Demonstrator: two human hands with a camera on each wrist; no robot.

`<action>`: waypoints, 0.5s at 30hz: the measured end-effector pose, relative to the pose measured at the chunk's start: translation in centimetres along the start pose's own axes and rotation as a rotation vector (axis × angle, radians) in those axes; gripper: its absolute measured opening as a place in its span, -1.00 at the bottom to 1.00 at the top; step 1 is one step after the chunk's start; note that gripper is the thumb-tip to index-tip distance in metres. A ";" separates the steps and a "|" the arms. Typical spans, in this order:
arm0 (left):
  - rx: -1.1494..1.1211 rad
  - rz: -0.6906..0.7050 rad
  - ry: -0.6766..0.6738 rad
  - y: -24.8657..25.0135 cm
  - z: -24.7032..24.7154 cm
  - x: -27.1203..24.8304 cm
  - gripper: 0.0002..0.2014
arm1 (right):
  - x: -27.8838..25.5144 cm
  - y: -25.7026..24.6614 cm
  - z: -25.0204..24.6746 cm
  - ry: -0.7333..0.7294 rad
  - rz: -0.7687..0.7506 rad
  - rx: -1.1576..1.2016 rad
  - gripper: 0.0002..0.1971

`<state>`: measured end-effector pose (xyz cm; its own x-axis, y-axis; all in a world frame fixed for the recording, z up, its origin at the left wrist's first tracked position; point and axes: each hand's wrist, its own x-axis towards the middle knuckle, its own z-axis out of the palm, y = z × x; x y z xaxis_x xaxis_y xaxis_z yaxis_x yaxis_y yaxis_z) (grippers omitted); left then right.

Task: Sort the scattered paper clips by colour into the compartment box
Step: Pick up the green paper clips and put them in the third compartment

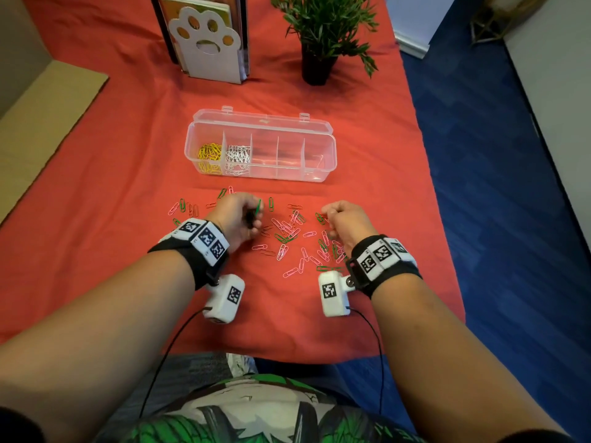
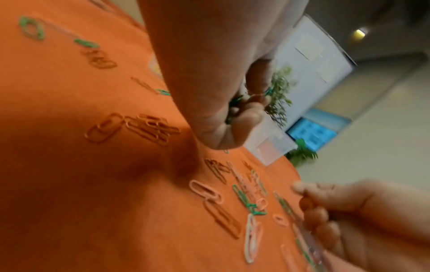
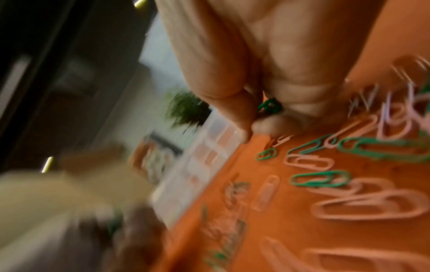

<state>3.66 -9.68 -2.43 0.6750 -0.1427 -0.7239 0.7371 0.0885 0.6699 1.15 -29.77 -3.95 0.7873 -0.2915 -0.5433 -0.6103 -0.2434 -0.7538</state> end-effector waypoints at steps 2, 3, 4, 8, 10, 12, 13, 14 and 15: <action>-0.170 -0.016 -0.110 0.4 -0.2 -0.6 -0.82 | 0.1 -0.2 0.5 0.075 -0.161 -0.396 -0.78; -0.206 -0.006 -0.134 0.6 -0.3 -0.6 -0.81 | 0.1 -0.2 0.8 0.097 -0.211 -0.510 -0.86; -0.215 -0.003 -0.133 0.7 -0.1 -0.6 -0.79 | 0.2 0.0 1.1 0.106 -0.240 -0.580 -0.91; 0.252 0.127 0.103 0.7 0.6 0.9 -0.83 | 0.4 0.9 1.8 0.096 -0.286 -0.748 -0.83; 0.647 0.315 0.217 0.5 0.6 1.4 -0.89 | 0.2 1.0 1.6 0.074 -0.292 -0.720 -0.87; 0.988 0.464 0.229 0.5 0.9 1.5 -0.75 | -0.2 0.7 0.9 0.046 -0.265 -0.614 -0.94; 1.108 0.515 0.213 0.5 0.9 1.7 -0.67 | -0.4 0.6 0.6 0.033 -0.235 -0.540 -0.88; 1.195 0.550 0.195 0.5 0.9 1.9 -0.62 | -0.5 0.6 0.3 0.017 -0.205 -0.450 -0.81; 1.261 0.560 0.184 0.4 0.8 2.2 -0.59 | -0.5 0.6 0.1 0.002 -0.175 -0.346 -0.76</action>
<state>5.40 -10.78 -3.62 0.9346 -0.2451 -0.2577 -0.0887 -0.8623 0.4985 0.39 -29.65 -4.11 0.8820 -0.2198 -0.4168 -0.4608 -0.5874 -0.6653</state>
